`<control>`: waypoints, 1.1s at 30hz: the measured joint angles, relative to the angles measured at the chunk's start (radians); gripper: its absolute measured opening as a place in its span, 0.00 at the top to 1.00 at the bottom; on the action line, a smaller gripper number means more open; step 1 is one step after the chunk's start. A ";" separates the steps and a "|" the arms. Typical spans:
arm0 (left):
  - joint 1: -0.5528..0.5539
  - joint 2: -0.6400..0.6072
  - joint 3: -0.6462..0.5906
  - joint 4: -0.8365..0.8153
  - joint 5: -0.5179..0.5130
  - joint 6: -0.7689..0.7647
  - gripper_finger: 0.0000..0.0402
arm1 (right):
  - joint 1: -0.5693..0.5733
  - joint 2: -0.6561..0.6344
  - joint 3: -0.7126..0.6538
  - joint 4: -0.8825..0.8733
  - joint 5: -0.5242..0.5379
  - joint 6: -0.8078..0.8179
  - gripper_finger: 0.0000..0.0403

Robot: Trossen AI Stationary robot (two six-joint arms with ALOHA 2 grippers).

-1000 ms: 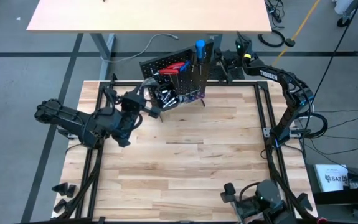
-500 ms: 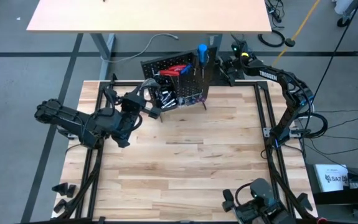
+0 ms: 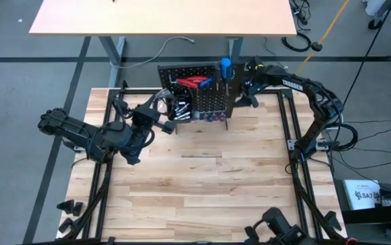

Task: Hang tools onto peg board
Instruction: Put the safety glass into the black bin on the pegboard

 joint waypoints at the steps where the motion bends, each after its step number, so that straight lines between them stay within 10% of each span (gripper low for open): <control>1: 0.000 0.000 0.000 -0.001 0.000 -0.001 0.96 | 0.008 -0.007 -0.001 -0.038 0.013 -0.021 0.30; 10: 0.000 0.000 0.000 -0.110 0.001 -0.125 0.96 | 0.086 -0.076 -0.001 -0.174 0.186 -0.024 0.30; 18: 0.009 0.000 0.000 -0.119 0.002 -0.130 0.96 | 0.108 -0.134 -0.001 0.050 0.440 0.152 0.30; 33: 0.177 0.000 0.000 -0.122 0.112 -0.161 0.96 | 0.071 -0.167 -0.001 0.051 0.440 0.182 0.30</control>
